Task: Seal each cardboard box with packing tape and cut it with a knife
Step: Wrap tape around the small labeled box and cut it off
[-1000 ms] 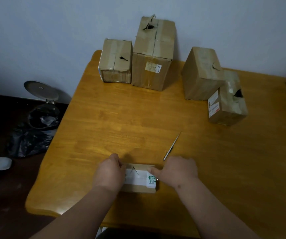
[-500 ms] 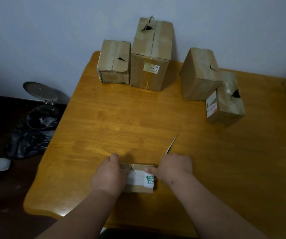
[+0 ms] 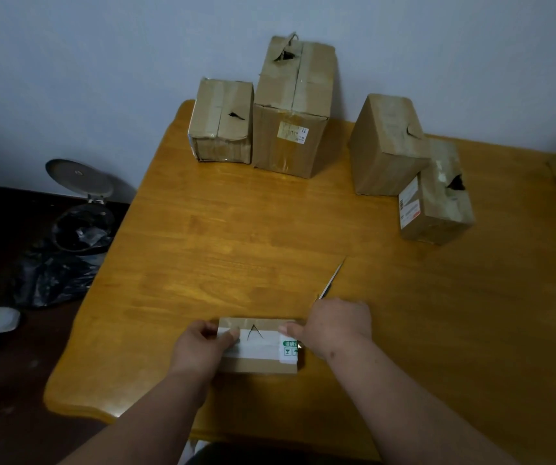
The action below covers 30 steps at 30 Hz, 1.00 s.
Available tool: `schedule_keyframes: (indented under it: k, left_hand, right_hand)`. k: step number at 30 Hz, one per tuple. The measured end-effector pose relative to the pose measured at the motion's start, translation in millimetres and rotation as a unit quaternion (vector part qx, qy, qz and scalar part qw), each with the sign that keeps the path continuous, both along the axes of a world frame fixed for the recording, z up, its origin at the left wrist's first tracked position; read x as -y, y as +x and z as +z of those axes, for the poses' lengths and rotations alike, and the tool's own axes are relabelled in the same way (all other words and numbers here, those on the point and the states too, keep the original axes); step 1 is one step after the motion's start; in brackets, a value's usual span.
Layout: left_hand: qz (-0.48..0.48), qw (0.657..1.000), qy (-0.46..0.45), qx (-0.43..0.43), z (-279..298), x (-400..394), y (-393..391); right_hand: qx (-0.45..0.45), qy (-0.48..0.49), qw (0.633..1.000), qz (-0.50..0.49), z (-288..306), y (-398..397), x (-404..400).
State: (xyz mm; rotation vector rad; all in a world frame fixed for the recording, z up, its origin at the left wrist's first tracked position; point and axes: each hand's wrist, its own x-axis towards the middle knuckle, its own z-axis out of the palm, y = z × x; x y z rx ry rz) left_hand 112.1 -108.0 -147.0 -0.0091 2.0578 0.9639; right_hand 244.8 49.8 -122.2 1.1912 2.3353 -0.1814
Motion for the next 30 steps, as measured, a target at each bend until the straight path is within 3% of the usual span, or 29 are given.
schedule_keyframes:
  k: [8,11,13,14,16,18,20,22,25,30]
  left_hand:
    - [-0.031,0.999,-0.032,0.000,2.4,-10.2,-7.4]
    - [-0.004,0.999,0.003,0.032,3.9,-9.8,-13.0]
    - [-0.069,0.995,-0.008,-0.078,4.6,-7.1,-12.9]
    - [-0.122,0.974,-0.029,-0.190,2.1,-4.9,-11.6]
    - [-0.261,0.889,-0.014,-0.377,-1.9,-2.0,-4.4]
    - [-0.462,0.771,0.024,-0.437,-3.7,-1.2,6.2]
    - [-0.593,0.671,-0.003,-0.445,-9.1,2.1,11.3]
    - [-0.617,0.652,-0.035,-0.439,-10.5,2.9,8.6]
    - [-0.634,0.669,-0.035,-0.386,-16.5,4.9,7.8]
    - [-0.634,0.666,-0.070,-0.387,-16.0,2.4,7.3]
  right_hand:
    - [0.014,-0.007,1.000,-0.014,0.9,-0.7,2.5]
    - [0.009,-0.012,1.000,-0.017,2.6,1.9,1.7]
    - [0.007,-0.014,1.000,-0.018,4.2,2.2,1.9]
    - [0.008,-0.015,1.000,-0.018,4.7,1.8,2.4]
    - [0.009,-0.012,1.000,-0.014,5.4,0.9,3.3]
    - [0.011,-0.004,1.000,-0.012,6.5,0.9,4.1]
    - [0.014,0.003,1.000,-0.012,7.9,0.4,4.9]
    - [0.011,-0.001,1.000,-0.013,9.2,0.5,5.2]
    - [-0.004,-0.021,1.000,-0.014,12.1,3.9,4.6]
    - [-0.012,-0.056,0.998,-0.008,17.5,5.7,1.8]
